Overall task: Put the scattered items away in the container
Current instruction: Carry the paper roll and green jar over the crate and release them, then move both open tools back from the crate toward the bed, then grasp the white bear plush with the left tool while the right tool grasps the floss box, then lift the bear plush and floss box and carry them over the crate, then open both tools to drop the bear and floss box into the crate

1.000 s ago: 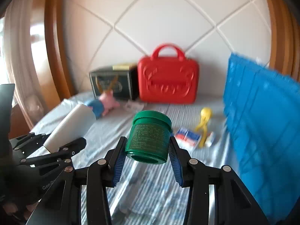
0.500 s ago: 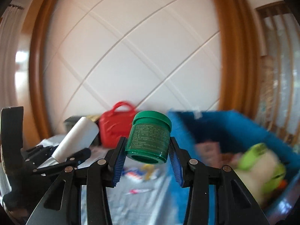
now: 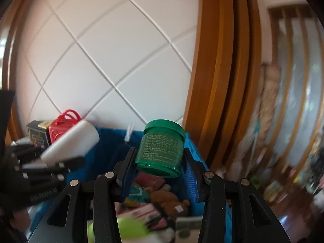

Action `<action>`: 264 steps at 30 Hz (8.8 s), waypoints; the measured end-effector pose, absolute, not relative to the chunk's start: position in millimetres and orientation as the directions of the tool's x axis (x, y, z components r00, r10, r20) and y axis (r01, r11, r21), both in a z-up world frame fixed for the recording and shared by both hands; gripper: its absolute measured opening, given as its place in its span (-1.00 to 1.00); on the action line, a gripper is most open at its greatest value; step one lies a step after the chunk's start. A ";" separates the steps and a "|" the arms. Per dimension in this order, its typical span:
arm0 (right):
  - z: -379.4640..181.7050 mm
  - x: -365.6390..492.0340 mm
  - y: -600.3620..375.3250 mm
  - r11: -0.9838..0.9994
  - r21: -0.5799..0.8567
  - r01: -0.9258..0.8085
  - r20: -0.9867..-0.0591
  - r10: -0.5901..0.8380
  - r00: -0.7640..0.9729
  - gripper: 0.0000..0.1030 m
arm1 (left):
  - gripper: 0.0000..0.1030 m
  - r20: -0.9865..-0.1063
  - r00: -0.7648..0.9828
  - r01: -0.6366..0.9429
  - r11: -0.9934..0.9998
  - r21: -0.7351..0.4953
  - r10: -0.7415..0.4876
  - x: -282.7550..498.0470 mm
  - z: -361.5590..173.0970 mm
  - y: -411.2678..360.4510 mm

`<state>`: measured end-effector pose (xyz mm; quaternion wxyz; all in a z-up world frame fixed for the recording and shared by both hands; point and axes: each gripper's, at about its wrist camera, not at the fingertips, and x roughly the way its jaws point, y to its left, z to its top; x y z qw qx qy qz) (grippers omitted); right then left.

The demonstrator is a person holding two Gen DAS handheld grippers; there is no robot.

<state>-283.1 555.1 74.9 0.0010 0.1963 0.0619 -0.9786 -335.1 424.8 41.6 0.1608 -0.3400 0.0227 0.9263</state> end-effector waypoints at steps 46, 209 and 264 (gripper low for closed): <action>-51.9 -424.5 622.5 -1.000 -0.014 -0.019 -0.753 0.023 -0.657 0.99 | 0.43 -0.799 -0.596 -0.285 -0.952 0.109 0.087 -397.8 -44.6 485.7; -22.0 -216.7 175.3 -0.964 0.001 0.264 -0.438 -0.238 -0.867 0.20 | -0.23 -0.445 -0.890 -0.093 -0.995 -0.038 0.100 -210.1 -45.3 44.8; -35.0 -139.7 654.7 -0.997 0.062 0.043 -0.520 -0.069 -0.852 1.00 | 0.55 -0.568 -0.813 -0.189 -0.981 0.050 0.127 -128.8 -41.2 453.2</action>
